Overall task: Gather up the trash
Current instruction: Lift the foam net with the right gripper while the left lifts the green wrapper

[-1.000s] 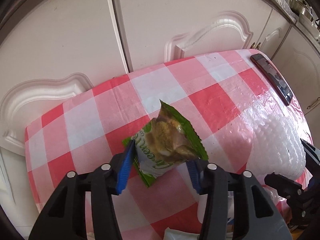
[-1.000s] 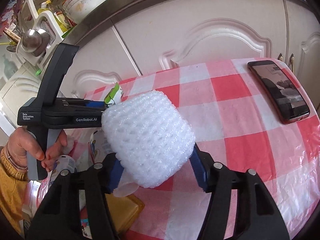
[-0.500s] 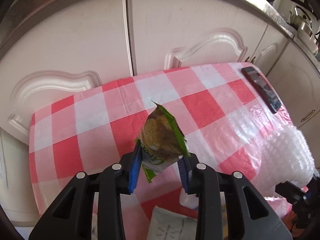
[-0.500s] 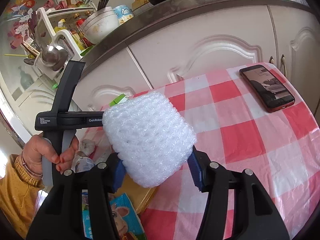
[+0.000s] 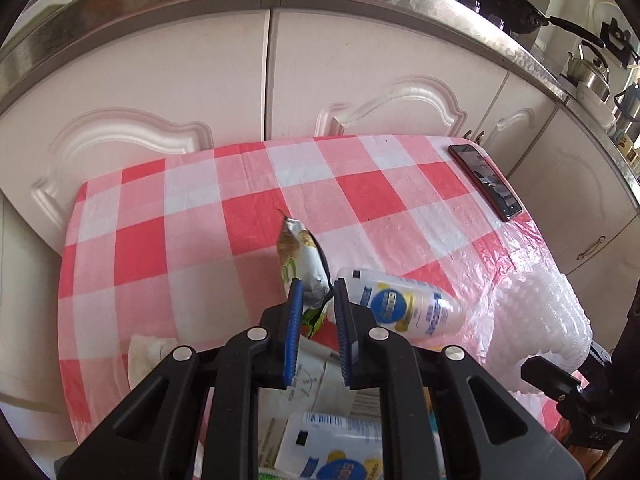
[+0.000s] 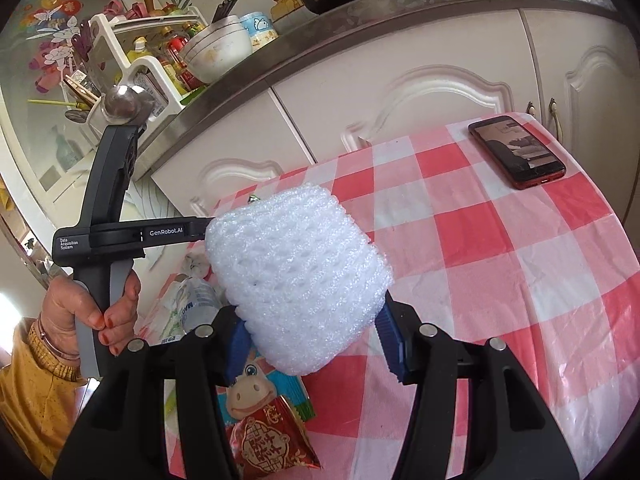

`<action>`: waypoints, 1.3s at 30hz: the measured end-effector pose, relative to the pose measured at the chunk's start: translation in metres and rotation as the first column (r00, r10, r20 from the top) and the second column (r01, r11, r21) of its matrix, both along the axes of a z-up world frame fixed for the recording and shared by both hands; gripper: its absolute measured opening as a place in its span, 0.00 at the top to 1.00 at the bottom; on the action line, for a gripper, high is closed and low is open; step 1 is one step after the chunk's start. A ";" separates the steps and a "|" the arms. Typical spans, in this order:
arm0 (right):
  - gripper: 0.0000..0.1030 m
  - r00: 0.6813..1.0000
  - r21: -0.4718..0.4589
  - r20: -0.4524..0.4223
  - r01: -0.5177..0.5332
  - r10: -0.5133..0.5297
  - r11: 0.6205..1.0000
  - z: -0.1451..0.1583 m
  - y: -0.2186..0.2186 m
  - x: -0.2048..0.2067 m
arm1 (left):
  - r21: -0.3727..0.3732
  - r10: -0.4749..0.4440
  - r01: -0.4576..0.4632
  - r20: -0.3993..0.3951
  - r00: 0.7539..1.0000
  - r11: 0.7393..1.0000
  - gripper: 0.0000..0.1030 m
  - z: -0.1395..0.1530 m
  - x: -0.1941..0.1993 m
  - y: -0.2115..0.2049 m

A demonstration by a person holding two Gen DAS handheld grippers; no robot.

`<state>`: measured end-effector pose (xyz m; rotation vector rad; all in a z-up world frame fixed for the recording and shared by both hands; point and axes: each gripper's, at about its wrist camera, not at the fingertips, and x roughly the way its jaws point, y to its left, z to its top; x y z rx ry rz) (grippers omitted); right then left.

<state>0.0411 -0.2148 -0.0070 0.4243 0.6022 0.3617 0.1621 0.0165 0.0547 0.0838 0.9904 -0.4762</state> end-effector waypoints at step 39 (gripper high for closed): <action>0.46 0.999 0.010 -0.007 -0.043 0.043 0.999 0.007 0.013 -0.030 | -0.050 0.258 -0.259 -0.033 0.966 0.965 0.64 0.004 0.002 0.055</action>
